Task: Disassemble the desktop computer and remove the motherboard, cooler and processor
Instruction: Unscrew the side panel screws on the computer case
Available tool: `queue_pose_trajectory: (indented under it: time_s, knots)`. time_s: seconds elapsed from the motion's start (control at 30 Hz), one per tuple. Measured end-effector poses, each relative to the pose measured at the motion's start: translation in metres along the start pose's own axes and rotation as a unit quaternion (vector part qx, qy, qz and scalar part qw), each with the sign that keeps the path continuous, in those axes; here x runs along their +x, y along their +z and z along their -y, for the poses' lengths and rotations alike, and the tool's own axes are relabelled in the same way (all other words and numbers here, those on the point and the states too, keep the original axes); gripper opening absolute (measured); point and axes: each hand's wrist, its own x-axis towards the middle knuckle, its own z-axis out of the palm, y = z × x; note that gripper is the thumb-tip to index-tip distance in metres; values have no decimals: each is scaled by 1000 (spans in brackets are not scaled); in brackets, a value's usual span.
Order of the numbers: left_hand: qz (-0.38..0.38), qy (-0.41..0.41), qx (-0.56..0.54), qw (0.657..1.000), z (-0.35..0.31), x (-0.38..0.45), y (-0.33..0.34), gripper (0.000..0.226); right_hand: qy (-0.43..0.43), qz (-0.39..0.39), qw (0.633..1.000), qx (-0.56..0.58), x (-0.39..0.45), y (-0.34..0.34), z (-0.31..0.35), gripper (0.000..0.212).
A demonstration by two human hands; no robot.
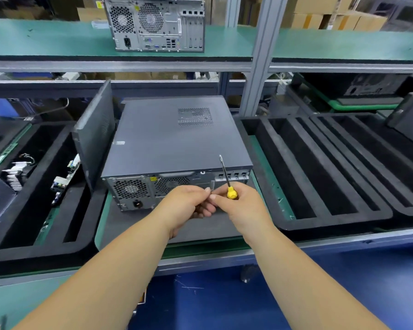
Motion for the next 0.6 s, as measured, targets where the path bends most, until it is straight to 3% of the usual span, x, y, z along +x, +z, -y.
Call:
queue_pose_trajectory:
  time_s: [0.13,0.33,0.6]
  knots:
    - [8,-14,-4,1000,-1,24,45,35,0,-44,998,-50,14,-52,-17,6]
    - [-49,-34,57,997,7,57,86,28,98,-140,982,-82,60,-142,-63,11]
    - [-108,-51,62,991,14,78,114,27,172,-130,973,-80,103,-183,-121,13]
